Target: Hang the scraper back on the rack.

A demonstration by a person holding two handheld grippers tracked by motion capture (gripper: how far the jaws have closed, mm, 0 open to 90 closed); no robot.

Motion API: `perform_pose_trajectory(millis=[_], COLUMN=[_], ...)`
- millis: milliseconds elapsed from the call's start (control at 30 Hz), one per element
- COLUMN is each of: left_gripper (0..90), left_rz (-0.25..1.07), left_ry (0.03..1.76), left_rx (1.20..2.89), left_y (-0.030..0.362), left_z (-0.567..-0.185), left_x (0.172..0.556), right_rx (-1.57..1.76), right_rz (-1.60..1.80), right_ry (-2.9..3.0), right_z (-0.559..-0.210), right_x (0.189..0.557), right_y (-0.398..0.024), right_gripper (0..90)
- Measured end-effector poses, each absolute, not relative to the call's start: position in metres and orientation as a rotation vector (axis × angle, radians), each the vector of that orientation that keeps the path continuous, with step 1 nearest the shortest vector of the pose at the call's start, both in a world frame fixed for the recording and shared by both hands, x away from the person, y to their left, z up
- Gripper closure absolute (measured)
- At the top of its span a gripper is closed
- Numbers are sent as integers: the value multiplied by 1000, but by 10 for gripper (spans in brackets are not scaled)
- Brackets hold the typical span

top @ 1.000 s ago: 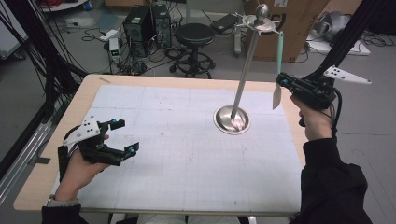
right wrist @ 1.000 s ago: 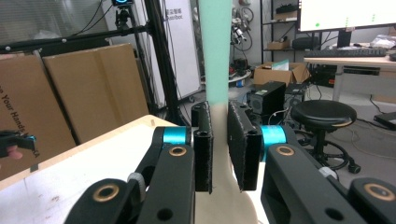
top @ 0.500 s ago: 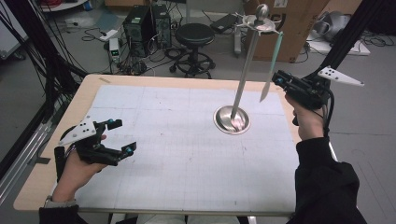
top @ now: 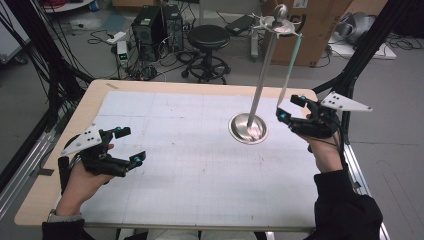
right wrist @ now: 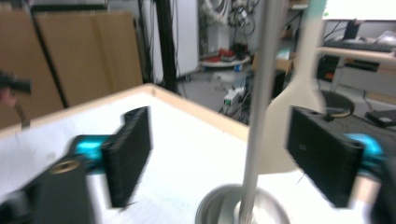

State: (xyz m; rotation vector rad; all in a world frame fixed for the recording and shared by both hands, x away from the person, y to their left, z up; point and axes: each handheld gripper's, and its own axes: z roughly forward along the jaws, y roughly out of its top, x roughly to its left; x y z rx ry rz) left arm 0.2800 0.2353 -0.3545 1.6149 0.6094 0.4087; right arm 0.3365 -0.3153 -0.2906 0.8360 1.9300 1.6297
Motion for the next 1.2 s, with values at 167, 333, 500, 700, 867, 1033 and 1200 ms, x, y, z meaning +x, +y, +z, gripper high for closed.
perform_pose_trajectory(millis=[167, 333, 500, 700, 867, 1033, 1200], left_gripper=[18, 18, 18, 18, 18, 18, 18], left_rz=[406, 401, 398, 383, 382, 385, 359], left_ry=[615, 620, 608, 597, 601, 611, 616], left_rx=[1613, 1620, 1616, 1622, 1638, 1633, 1627], left_y=[235, 232, 229, 224, 222, 220, 217], left_z=[-355, -356, -356, -356, -361, -367, -372], left_x=[283, 286, 289, 291, 294, 297, 299], right_rx=[803, 786, 787, 823, 910, 953, 936], right_rz=[1609, 1610, 1616, 1648, 1659, 1656, 1665], right_ry=[2001, 2030, 2028, 1994, 1954, 1972, 1971], right_z=[-304, -316, -330, -356, -382, -387, -386], right_x=[327, 317, 306, 300, 296, 298, 298], right_y=[-304, -294, -290, -295, -308, -316, -315], right_gripper=[78, 12, 11, 11, 12, 12, 12])
